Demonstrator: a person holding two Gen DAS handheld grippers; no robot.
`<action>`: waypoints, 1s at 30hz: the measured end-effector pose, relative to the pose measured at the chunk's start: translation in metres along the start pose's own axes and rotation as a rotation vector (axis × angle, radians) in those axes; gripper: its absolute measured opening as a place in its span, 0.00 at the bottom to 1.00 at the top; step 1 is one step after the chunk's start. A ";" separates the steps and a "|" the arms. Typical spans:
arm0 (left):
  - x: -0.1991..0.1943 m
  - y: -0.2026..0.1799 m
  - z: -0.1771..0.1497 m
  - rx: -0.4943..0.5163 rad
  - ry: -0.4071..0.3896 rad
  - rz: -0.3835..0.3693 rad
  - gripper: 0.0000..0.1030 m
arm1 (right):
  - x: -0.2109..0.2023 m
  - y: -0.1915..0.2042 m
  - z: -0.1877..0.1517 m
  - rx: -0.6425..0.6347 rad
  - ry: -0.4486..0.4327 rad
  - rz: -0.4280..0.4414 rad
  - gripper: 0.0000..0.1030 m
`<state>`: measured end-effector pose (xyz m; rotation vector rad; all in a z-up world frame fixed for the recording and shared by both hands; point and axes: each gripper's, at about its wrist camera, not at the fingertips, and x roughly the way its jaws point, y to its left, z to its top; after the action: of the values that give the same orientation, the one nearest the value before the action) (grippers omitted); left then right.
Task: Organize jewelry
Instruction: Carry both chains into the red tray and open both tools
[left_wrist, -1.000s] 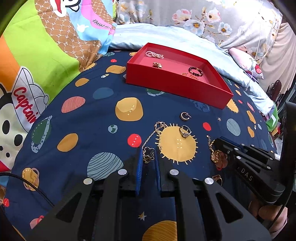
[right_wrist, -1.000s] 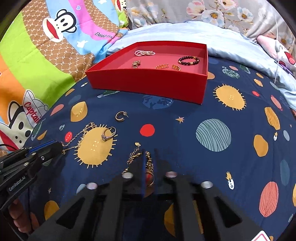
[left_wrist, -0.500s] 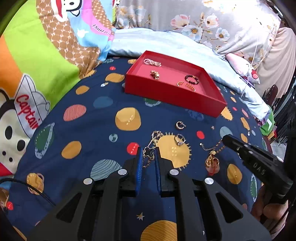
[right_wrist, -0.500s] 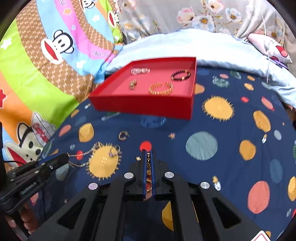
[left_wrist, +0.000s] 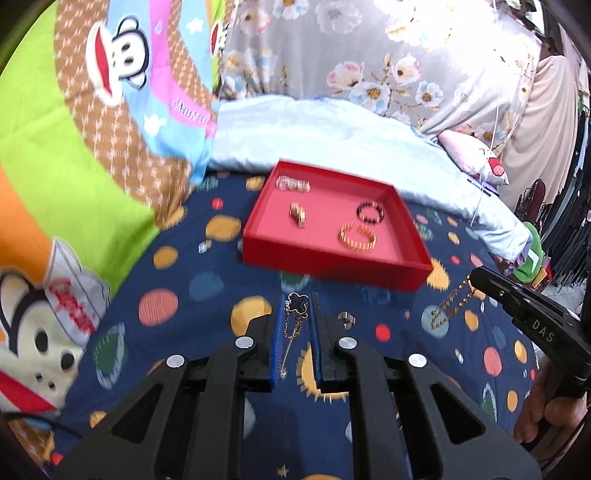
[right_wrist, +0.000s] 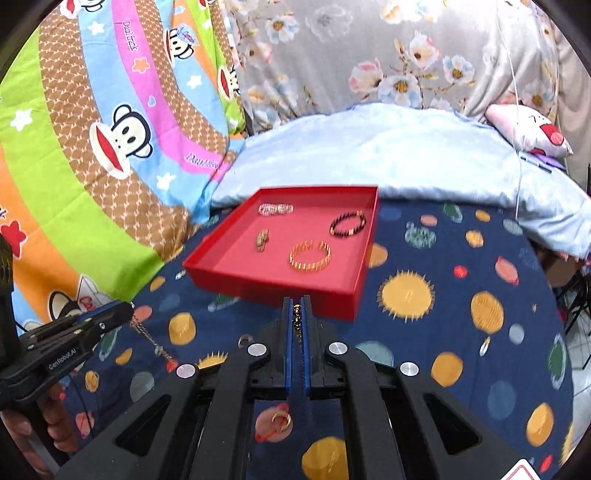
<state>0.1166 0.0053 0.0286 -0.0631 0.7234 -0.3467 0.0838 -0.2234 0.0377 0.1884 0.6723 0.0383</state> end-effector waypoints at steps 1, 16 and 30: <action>0.000 -0.001 0.005 0.005 -0.009 -0.001 0.12 | 0.000 0.000 0.005 -0.005 -0.007 -0.003 0.04; 0.040 -0.027 0.099 0.073 -0.125 -0.016 0.12 | 0.052 -0.002 0.075 0.004 -0.051 0.031 0.04; 0.111 -0.026 0.112 0.070 -0.058 0.023 0.12 | 0.109 -0.003 0.066 0.011 0.038 0.022 0.04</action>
<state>0.2595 -0.0631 0.0464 0.0013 0.6532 -0.3466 0.2103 -0.2261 0.0207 0.2055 0.7082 0.0592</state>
